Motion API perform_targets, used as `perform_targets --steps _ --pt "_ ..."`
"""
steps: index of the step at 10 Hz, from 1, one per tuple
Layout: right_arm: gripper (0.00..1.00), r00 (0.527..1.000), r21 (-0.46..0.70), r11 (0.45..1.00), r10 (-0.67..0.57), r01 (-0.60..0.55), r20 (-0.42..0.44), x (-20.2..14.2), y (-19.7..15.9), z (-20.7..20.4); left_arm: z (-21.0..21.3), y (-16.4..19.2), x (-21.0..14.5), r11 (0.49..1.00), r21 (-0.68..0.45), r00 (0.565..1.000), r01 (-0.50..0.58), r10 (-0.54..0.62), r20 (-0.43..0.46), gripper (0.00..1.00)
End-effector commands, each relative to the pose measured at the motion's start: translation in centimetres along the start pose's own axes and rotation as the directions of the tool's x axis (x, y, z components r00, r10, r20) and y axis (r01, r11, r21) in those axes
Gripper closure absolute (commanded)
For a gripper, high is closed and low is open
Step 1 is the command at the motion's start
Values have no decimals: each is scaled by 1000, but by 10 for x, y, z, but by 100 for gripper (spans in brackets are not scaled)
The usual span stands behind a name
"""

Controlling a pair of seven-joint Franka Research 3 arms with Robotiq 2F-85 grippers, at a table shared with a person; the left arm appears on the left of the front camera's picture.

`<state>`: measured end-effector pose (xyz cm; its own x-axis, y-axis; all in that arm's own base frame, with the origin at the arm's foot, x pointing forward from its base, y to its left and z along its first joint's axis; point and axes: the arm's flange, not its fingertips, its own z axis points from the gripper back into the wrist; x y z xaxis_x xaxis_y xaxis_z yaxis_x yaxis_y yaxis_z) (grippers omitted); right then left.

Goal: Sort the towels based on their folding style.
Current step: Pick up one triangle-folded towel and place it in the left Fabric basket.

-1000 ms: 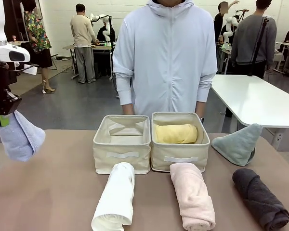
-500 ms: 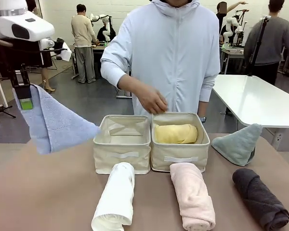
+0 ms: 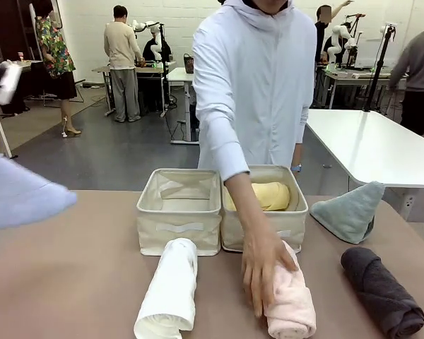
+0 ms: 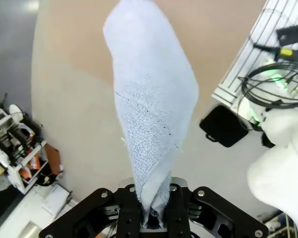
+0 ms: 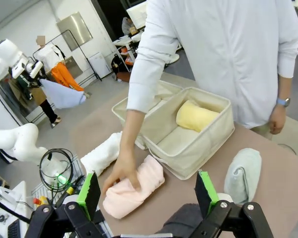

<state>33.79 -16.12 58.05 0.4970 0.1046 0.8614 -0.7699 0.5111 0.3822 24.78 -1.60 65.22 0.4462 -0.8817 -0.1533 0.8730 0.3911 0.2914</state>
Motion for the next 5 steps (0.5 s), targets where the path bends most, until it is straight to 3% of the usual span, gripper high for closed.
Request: perform_targets --steps 1,2,3,4,5 --pt "0 999 12 1000 18 -18 34 2 -2 -1 -19 -14 -19 999 5 999 -37 37 13 87" --pt "0 999 12 1000 18 -18 34 2 -2 -1 -20 -12 -20 999 -1 999 -52 52 12 87" --pt "0 999 12 1000 18 -18 34 2 -2 -1 -21 -8 -15 990 -12 990 -139 139 2 87" --pt "0 999 12 1000 18 -18 34 2 -2 -1 -19 -16 -32 999 -15 999 -36 36 24 87" --pt "0 999 12 1000 18 -18 34 2 -2 -1 -19 -16 -32 999 -15 999 -36 36 24 87"
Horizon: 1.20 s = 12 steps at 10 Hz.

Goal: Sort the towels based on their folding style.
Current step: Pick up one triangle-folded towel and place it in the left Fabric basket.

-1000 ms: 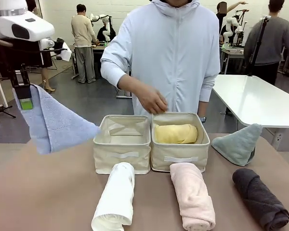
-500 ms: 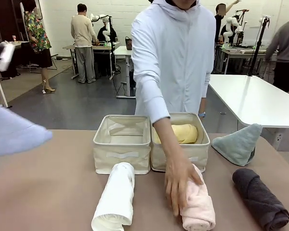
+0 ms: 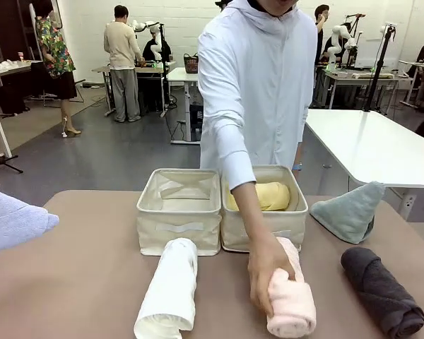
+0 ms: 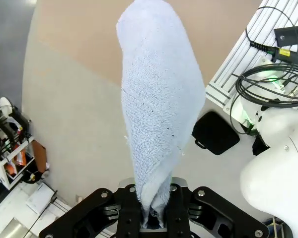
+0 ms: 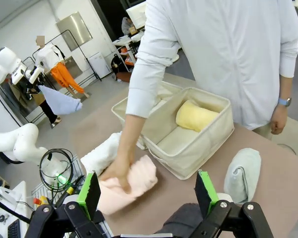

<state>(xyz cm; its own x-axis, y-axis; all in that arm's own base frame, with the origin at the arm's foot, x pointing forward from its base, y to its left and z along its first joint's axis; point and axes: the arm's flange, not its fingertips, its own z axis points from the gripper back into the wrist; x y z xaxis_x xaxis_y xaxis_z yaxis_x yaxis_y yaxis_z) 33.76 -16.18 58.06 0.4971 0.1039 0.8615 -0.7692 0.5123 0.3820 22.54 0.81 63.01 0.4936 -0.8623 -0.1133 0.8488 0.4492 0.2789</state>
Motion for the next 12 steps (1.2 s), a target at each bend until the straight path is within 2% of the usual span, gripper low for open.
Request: perform_targets --steps 1,3,5,6,7,8,9,10,12 --pt "0 999 13 1000 18 -19 34 2 -2 -1 3 1 -4 1000 7 1000 24 -24 0 87" --pt "0 999 13 1000 18 -19 34 2 -2 -1 1 -1 1 1000 1 1000 7 -7 3 87" --pt "0 999 13 1000 18 -19 34 2 -2 -1 47 6 45 978 182 995 103 -101 -18 87" --pt "0 999 13 1000 18 -19 34 2 -2 -1 72 21 66 960 258 993 106 -116 23 87" --pt "0 999 13 1000 18 -19 34 2 -2 -1 93 32 94 922 324 975 211 -224 0 87" --pt "0 999 13 1000 18 -19 34 2 -2 -1 106 41 129 878 363 950 313 -296 -103 87" --pt "0 999 13 1000 18 -19 34 2 -2 -1 116 51 172 801 384 885 459 -450 -120 87" --pt "0 999 13 1000 18 -19 34 2 -2 -1 121 63 212 753 379 832 538 -547 -92 87" --pt "0 999 13 1000 18 -19 34 2 -2 -1 110 81 293 683 368 751 631 -657 -70 87"
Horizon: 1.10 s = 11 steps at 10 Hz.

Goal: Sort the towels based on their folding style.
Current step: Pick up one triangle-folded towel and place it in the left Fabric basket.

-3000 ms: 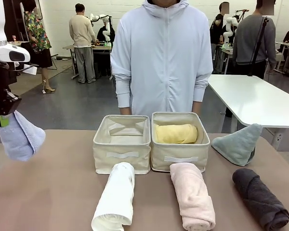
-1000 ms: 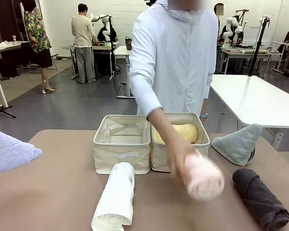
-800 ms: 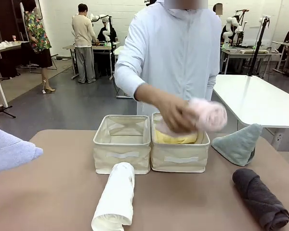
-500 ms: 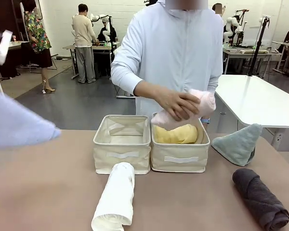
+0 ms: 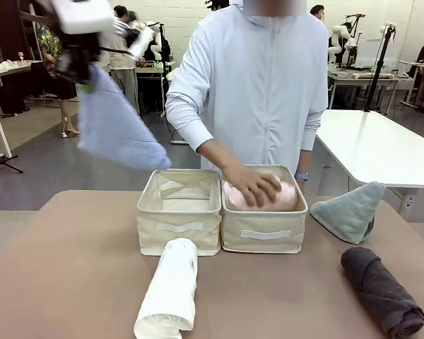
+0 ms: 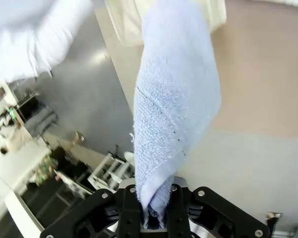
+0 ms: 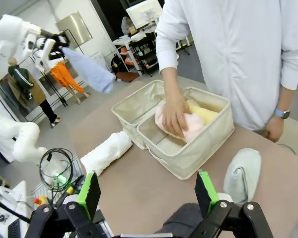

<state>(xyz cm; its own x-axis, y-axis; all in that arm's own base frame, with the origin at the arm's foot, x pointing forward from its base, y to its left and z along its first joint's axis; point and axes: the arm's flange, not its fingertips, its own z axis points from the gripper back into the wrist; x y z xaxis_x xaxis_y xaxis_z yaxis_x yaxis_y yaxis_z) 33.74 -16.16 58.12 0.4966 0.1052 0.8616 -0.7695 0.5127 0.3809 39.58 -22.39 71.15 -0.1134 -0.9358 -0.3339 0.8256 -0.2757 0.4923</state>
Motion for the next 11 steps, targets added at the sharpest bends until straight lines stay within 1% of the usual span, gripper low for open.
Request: perform_targets --steps 1,2,3,4,5,8,9,10,11 --pt "0 999 14 1000 17 -18 35 2 -3 -2 -18 47 25 996 -24 995 83 -81 63 87" --pt "0 999 14 1000 17 -18 35 2 -3 -2 -40 62 45 993 -37 991 109 -105 88 87" --pt "0 999 14 1000 17 -18 35 2 -3 -2 -57 68 56 990 -59 985 126 -118 127 87" --pt "0 999 14 1000 17 -18 35 2 -3 -2 -62 64 59 990 -129 989 53 -34 143 87" --pt "0 999 14 1000 17 -18 35 2 -3 -2 -61 55 63 994 -44 991 99 -95 99 87" --pt "0 999 14 1000 17 -18 35 2 -3 -2 -61 55 63 994 -44 991 99 -95 99 87" --pt "0 999 14 1000 17 -18 35 2 -3 -2 -67 60 69 994 -65 989 91 -83 120 87" --pt "0 999 14 1000 17 -18 35 2 -3 -2 -94 59 76 985 -116 980 126 -105 171 87" --pt "0 999 14 1000 17 -18 35 2 -3 -2 -112 57 85 978 -126 975 164 -141 174 87"
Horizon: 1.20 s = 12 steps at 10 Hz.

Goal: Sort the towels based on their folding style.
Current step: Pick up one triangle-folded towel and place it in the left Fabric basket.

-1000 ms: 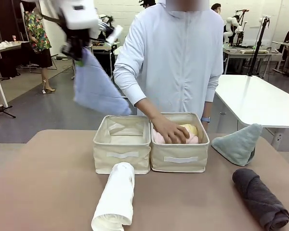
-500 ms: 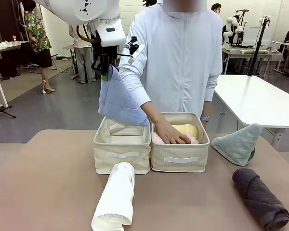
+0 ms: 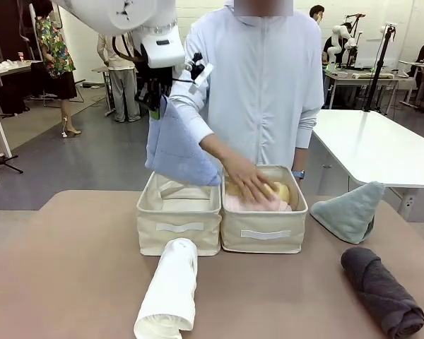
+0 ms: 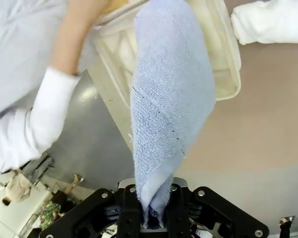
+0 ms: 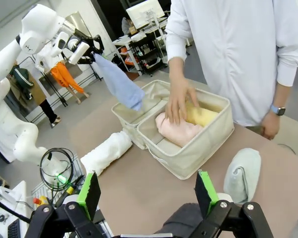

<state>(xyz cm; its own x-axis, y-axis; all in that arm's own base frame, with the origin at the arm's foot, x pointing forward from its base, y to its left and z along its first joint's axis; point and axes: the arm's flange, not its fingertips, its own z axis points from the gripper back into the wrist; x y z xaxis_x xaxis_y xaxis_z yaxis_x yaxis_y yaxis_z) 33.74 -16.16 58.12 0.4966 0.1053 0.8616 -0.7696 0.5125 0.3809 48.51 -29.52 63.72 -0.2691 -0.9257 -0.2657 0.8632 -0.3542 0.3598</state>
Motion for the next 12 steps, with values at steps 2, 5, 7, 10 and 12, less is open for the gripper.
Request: perform_targets --steps 2,5,7,10,12 --pt "0 999 13 1000 17 -18 35 2 -3 -2 -36 2 4 998 -23 998 55 -55 -11 87" --pt "0 999 13 1000 17 -18 35 2 -3 -2 -68 -2 14 992 -100 997 76 -76 13 87" --pt "0 999 13 1000 17 -18 35 2 -3 -2 -92 -11 22 980 -173 995 97 -95 21 87" --pt "0 999 13 1000 17 -18 35 2 -3 -2 -126 -22 24 968 -241 997 72 -64 41 87" --pt "0 999 13 1000 17 -18 35 2 -3 -2 -145 -31 25 957 -286 997 50 -33 64 87"
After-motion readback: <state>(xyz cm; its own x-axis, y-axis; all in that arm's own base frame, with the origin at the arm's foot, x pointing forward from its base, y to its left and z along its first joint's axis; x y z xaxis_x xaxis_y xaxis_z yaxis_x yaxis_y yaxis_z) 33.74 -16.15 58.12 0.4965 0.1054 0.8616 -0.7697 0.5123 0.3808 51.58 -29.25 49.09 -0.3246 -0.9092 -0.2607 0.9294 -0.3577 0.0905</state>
